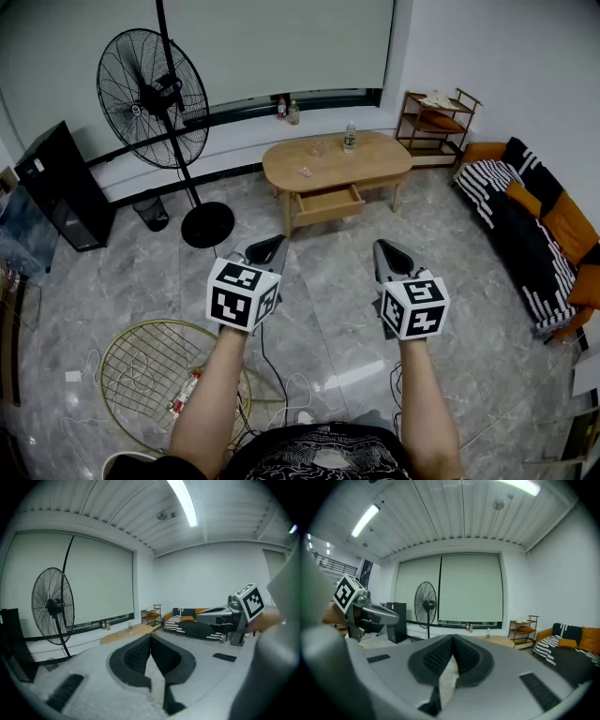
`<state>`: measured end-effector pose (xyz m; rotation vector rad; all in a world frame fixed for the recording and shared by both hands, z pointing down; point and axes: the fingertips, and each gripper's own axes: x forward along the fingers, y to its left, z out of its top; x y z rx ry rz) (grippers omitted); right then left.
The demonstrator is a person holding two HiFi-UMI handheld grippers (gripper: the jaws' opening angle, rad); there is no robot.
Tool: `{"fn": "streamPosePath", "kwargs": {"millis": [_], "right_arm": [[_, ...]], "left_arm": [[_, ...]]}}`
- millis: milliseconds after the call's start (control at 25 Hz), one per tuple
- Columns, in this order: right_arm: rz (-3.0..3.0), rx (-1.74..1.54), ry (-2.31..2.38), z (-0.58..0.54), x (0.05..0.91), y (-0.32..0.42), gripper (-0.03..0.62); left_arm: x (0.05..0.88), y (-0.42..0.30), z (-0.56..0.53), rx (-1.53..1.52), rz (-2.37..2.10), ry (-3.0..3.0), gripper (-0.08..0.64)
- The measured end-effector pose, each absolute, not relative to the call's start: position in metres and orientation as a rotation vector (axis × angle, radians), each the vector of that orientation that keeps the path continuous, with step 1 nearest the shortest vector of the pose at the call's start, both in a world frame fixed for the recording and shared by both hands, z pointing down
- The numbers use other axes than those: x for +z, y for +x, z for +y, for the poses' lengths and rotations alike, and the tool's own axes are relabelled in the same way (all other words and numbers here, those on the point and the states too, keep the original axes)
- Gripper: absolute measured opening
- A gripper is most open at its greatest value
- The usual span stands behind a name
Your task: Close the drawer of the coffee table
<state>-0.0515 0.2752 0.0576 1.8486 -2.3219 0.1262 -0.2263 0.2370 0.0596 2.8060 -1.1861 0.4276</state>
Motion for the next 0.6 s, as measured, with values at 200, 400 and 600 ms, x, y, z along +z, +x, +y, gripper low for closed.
{"fn": "streamPosePath", "kwargs": {"millis": [200, 400, 600], "right_arm": [[-2.315, 0.136, 1.869, 0.2805, 0.0595, -0.0516, 0.006], [-2.306, 0.149, 1.882, 0.2841, 0.0626, -0.0454, 0.026], [-2.305, 0.144, 1.876, 0.2774, 0.0625, -0.0447, 0.066]], "left_arm": [[0.0642, -0.2275, 0.2398, 0.424, -1.168, 2.811, 0.002], [0.0691, -0.224, 0.2416, 0.432, -1.155, 2.813, 0.002], [0.0696, -0.2215, 0.235, 0.44, -1.157, 2.821, 0.002]]}}
